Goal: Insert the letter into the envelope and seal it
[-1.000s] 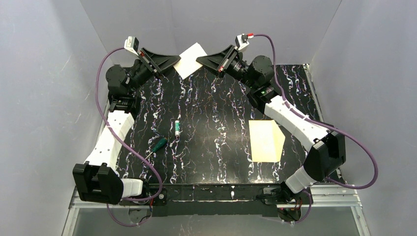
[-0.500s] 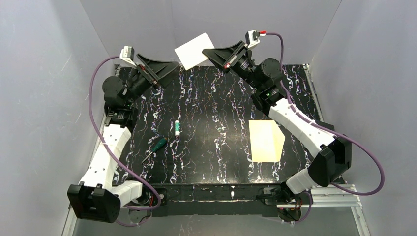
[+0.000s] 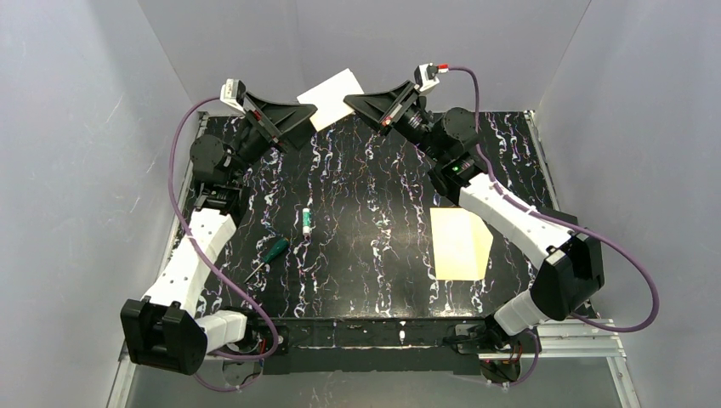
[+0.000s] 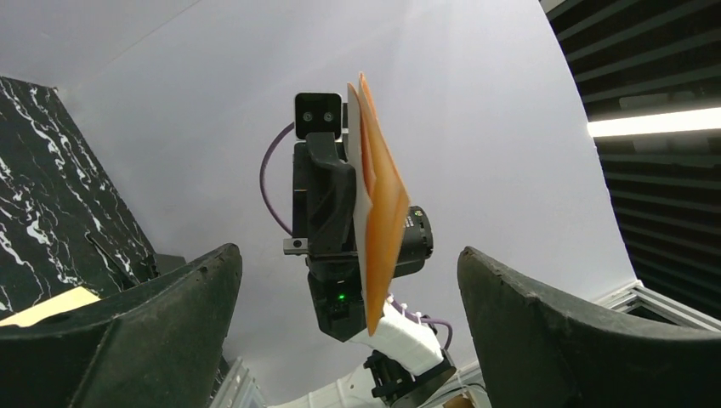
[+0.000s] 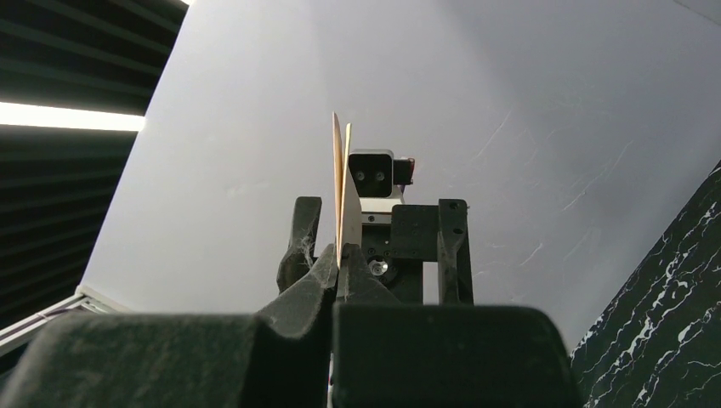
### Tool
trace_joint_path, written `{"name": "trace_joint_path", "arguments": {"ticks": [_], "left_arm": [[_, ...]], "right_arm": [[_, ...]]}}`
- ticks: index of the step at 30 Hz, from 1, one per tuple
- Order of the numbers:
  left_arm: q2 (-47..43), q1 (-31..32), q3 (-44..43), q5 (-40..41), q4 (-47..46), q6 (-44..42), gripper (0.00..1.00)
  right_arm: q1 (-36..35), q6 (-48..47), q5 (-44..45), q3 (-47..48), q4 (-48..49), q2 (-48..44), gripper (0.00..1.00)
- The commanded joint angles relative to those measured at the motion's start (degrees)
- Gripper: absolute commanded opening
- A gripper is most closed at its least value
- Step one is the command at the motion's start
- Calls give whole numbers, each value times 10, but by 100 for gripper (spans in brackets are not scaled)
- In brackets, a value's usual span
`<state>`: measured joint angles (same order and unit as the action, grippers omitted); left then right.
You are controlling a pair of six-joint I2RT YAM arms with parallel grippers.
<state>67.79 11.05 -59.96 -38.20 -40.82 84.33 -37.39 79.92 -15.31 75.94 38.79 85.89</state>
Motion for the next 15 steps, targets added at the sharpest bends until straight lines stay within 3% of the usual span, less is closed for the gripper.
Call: {"name": "trace_joint_path", "arguments": {"ticks": [1,13,15], "left_arm": [[-21,2,10,21,-49,11,91],[9,4,-40,-9,16,-37,5],[-1,3,-43,-12,46,-68,0]], "right_arm": [[-3,2,5,0,27,-1,1],[-6,-21,-14,2,-20,3,1],[-6,-39,-10,5,-55,-2,2]]}}
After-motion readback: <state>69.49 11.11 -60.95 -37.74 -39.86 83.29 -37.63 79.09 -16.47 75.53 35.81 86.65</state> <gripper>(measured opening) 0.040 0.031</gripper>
